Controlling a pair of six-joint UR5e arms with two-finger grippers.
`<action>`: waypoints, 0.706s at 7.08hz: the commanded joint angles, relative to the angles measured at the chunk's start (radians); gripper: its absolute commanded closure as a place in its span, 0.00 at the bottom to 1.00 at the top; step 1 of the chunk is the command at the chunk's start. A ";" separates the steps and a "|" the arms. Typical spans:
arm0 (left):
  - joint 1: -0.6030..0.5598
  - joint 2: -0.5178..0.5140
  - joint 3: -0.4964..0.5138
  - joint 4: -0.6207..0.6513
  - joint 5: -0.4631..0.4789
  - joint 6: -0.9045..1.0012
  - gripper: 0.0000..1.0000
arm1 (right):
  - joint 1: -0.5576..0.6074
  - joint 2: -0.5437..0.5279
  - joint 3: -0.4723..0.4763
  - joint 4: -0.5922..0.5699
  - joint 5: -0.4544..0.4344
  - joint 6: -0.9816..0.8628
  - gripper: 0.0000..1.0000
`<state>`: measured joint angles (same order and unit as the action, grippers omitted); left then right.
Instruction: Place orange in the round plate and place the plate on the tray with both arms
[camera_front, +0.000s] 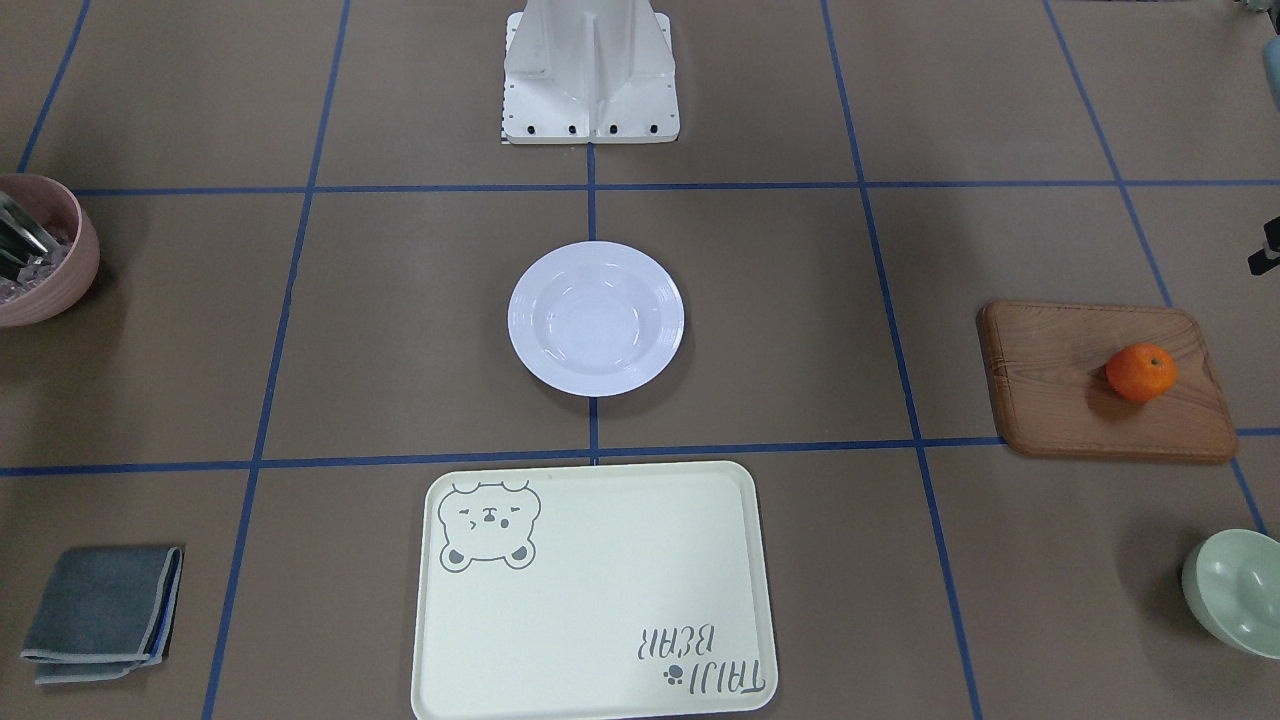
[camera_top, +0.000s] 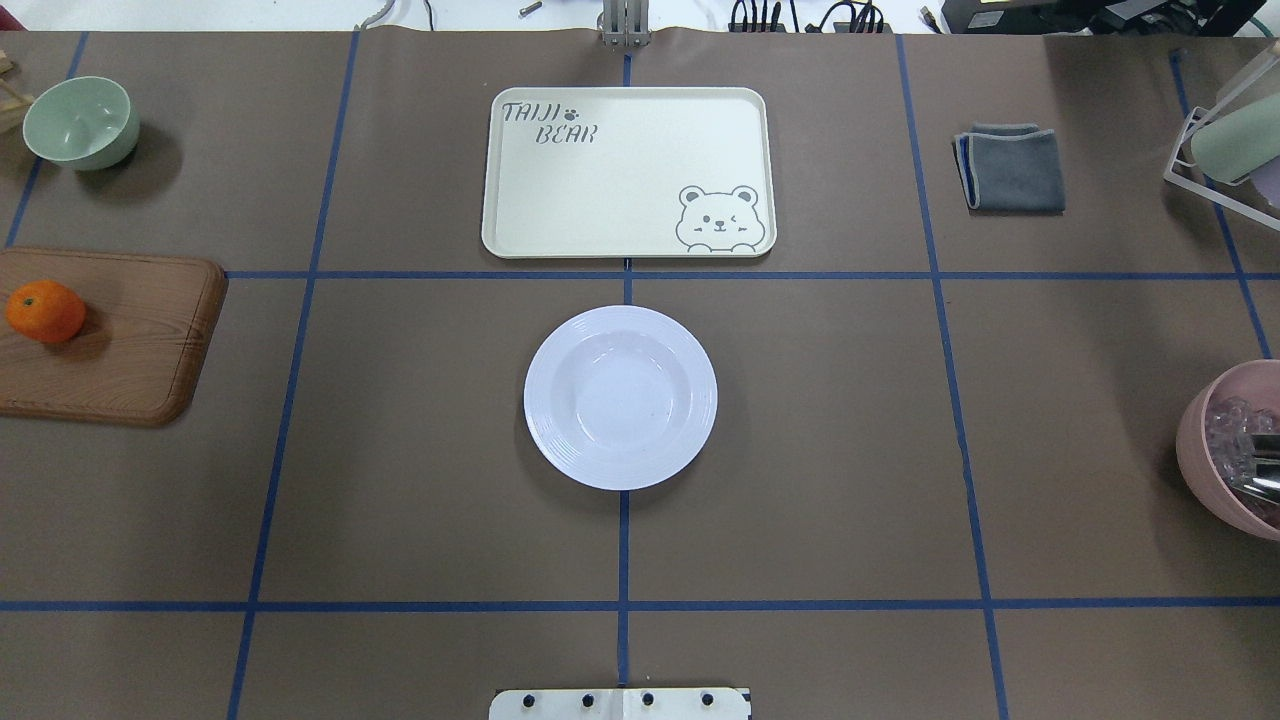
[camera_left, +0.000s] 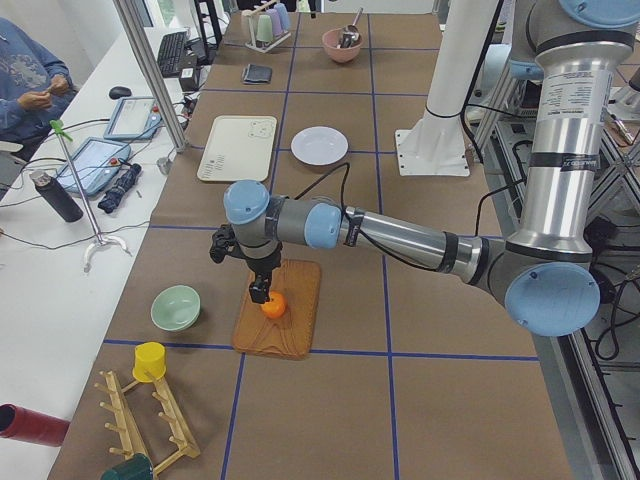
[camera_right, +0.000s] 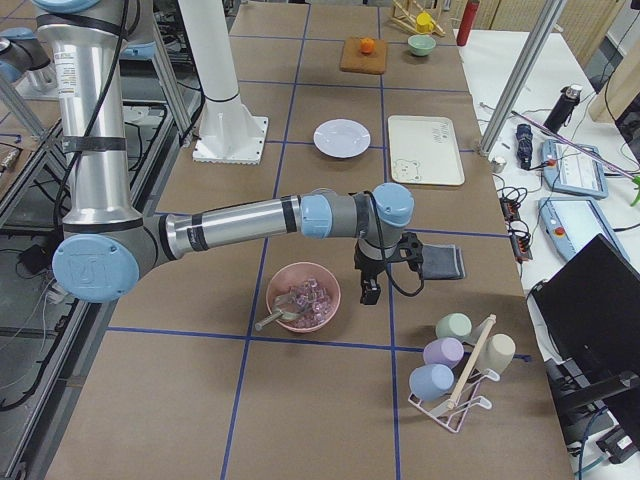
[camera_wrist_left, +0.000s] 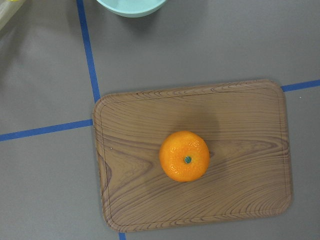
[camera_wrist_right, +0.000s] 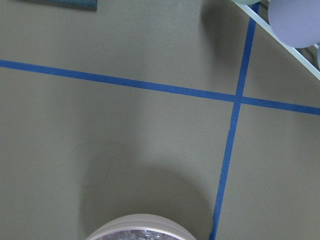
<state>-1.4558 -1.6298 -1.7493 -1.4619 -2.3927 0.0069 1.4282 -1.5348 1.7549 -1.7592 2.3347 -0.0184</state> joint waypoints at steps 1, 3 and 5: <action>0.000 0.008 0.004 -0.026 0.006 0.002 0.02 | 0.000 0.001 0.000 0.000 0.000 0.000 0.00; 0.000 0.011 0.005 -0.040 0.006 0.002 0.02 | -0.002 0.001 -0.002 0.000 0.000 0.000 0.00; 0.000 0.011 0.005 -0.040 0.006 0.002 0.02 | -0.002 0.001 -0.002 0.000 0.000 0.000 0.00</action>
<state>-1.4558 -1.6187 -1.7443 -1.5008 -2.3869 0.0092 1.4269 -1.5340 1.7536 -1.7595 2.3347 -0.0184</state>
